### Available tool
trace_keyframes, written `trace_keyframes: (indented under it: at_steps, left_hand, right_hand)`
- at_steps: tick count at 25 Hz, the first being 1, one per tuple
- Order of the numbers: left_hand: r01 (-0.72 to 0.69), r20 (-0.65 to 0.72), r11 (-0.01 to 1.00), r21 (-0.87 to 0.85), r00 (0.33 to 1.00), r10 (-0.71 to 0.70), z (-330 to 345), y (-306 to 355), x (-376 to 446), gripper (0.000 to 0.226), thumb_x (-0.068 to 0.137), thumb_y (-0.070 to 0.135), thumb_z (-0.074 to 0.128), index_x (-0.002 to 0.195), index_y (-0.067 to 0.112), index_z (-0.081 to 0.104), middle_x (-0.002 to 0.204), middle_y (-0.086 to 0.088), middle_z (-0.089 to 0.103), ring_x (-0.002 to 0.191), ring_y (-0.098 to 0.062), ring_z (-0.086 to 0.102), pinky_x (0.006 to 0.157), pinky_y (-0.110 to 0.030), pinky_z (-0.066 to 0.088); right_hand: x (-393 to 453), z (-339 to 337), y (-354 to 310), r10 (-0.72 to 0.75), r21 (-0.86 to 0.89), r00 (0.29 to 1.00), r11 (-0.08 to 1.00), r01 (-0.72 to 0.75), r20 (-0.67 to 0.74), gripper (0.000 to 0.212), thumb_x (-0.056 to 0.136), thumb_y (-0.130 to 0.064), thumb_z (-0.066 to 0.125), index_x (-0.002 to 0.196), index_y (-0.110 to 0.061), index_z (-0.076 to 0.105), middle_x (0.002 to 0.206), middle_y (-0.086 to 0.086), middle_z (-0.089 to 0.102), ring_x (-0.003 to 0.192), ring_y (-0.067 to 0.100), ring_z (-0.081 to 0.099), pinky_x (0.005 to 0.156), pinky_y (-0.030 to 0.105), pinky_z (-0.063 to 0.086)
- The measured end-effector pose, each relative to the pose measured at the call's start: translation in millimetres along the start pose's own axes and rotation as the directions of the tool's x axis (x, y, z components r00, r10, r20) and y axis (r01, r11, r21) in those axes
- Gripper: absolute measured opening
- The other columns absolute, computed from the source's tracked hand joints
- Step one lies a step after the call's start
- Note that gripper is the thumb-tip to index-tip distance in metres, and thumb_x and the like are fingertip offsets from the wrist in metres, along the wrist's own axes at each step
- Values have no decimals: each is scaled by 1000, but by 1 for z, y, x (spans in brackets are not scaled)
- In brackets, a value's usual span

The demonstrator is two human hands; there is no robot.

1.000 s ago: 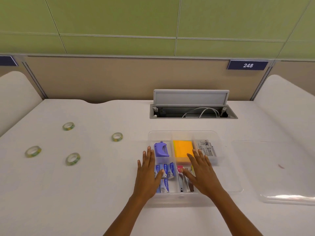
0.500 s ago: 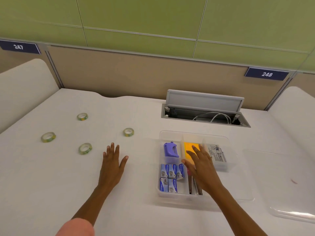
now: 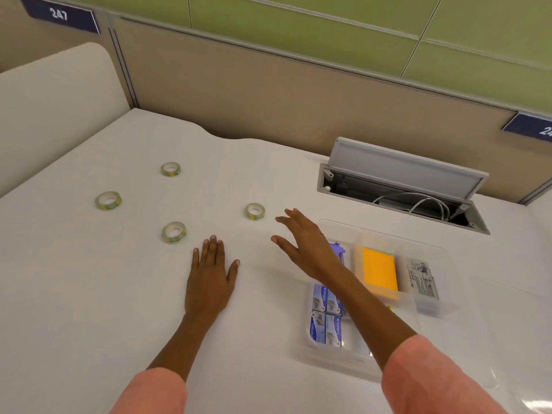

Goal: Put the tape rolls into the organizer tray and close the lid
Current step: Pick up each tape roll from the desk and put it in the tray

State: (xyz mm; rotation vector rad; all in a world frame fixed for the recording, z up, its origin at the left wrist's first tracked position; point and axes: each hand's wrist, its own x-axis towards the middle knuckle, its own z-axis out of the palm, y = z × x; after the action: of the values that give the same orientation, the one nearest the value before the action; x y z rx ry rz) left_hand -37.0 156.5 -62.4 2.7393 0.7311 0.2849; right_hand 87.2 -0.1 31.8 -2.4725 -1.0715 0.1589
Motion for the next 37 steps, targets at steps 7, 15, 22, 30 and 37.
trace_keyframes:
  at_steps: [7, 15, 22, 30, 37]
  left_hand:
    - [20, -7, 1000, 21, 1000, -20, 8, -3, 2, 63, 94, 45, 23, 143, 4, 19, 154, -14, 20, 144, -23, 17, 120, -39, 7]
    - [27, -14, 999, 28, 1000, -27, 8, -1, 2, 64, 94, 46, 23, 144, 6, 16, 155, -12, 18, 145, -22, 14, 121, -38, 5]
    - [26, -7, 999, 26, 1000, -26, 6, -1, 1, 64, 94, 46, 23, 144, 7, 15, 156, -12, 16, 145, -22, 12, 121, -37, 3]
    - [19, -1, 1000, 8, 1000, -19, 2, 1, 1, 63, 94, 45, 26, 143, 6, 19, 155, -13, 20, 145, -23, 16, 121, -38, 6]
    - [0, 12, 1000, -19, 1000, 0, -1, 1, -1, 62, 94, 40, 34, 142, 2, 22, 153, -16, 23, 144, -26, 17, 120, -40, 9]
  right_hand:
    - [54, 38, -1, 85, -21, 989, 996, -83, 123, 50, 92, -32, 52, 137, -14, 38, 150, 12, 34, 137, 29, 33, 112, 46, 31]
    - [83, 64, 0, 157, -112, 980, 983, -144, 120, 53, 91, -34, 53, 138, -19, 36, 147, 14, 35, 130, 34, 34, 104, 48, 37]
    - [79, 67, 5, 186, 50, 982, 981, -186, 14, 27, 84, -25, 65, 104, -9, 61, 126, 11, 53, 113, 28, 47, 91, 40, 46]
    - [60, 38, 0, 185, 150, 971, 975, -163, -148, 30, 75, -24, 74, 99, -11, 63, 112, 10, 62, 101, 27, 56, 78, 32, 44]
    - [-28, -35, 16, 241, 280, 920, 948, -154, -310, 58, 75, -21, 75, 127, -14, 51, 127, 10, 58, 109, 26, 56, 92, 42, 50]
